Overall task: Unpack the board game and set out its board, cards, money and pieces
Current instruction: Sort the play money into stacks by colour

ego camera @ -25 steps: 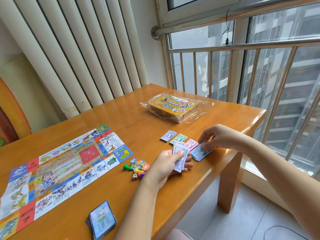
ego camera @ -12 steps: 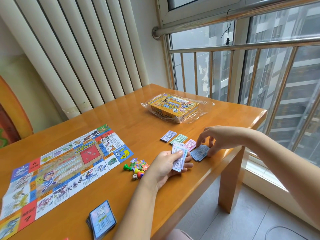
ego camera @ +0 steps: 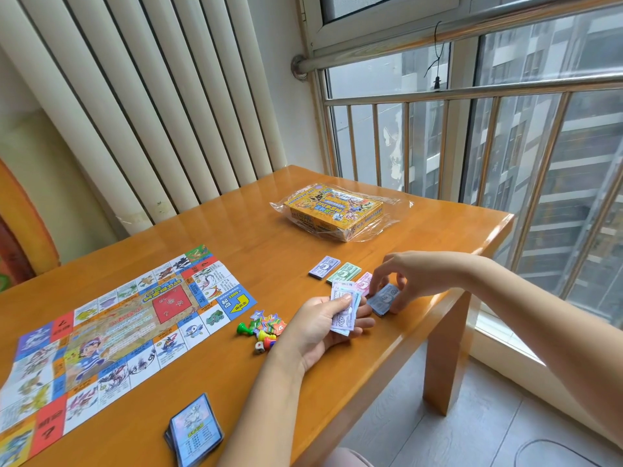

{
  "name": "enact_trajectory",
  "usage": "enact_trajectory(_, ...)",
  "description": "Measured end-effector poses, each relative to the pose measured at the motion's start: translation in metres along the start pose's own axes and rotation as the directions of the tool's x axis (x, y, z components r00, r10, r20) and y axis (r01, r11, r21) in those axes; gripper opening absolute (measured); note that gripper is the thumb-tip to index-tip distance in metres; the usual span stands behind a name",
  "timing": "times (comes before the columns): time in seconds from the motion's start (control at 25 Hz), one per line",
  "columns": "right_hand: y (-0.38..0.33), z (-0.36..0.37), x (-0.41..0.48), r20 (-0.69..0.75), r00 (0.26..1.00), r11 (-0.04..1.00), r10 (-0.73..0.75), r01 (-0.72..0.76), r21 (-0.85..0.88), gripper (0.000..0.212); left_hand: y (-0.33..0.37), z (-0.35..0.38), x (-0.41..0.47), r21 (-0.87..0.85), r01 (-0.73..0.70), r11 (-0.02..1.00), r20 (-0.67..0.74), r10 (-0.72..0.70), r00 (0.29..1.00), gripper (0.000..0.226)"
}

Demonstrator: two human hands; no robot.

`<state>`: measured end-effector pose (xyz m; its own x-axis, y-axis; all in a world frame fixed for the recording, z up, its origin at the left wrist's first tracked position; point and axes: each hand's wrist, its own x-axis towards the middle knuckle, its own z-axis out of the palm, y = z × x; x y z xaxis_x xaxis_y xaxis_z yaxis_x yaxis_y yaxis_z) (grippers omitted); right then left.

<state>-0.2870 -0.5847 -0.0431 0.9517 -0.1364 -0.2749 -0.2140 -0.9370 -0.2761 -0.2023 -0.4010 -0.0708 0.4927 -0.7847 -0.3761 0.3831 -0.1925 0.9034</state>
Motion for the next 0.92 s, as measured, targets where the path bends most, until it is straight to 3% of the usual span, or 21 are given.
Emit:
enact_trajectory(0.28,0.001,0.004,0.002,-0.034,0.999,1.000,-0.008,0.009,0.008,0.041,0.000,-0.001,0.001,-0.041,0.012,0.999,-0.005,-0.013,1.000,0.021)
enact_trajectory(0.4,0.002,0.006,0.000,-0.251,0.968,0.989,-0.016,0.052,0.136,0.029,0.001,-0.001,-0.001,-0.109,-0.059,0.992,-0.039,0.055,0.998,0.017)
enact_trajectory(0.48,-0.004,0.006,0.000,-0.408,0.911,0.907,0.057,0.124,0.403,0.025,0.000,-0.002,0.000,-0.055,-0.171,0.984,-0.099,0.165,0.981,0.011)
enact_trajectory(0.6,-0.021,0.014,0.002,-0.378,0.915,0.691,0.142,0.182,0.700,0.035,-0.003,0.000,-0.001,0.190,-0.316,0.930,-0.198,0.351,0.915,0.012)
enact_trajectory(0.76,-0.031,0.031,0.008,-0.324,0.933,0.629,0.159,0.157,0.761,0.029,-0.006,0.005,-0.002,0.257,-0.374,0.891,-0.119,0.414,0.903,0.018)
enact_trajectory(0.92,-0.026,0.027,0.008,-0.374,0.901,0.564,0.218,0.196,0.802,0.017,-0.004,0.000,0.002,0.082,-0.326,0.942,-0.030,0.329,0.944,0.020)
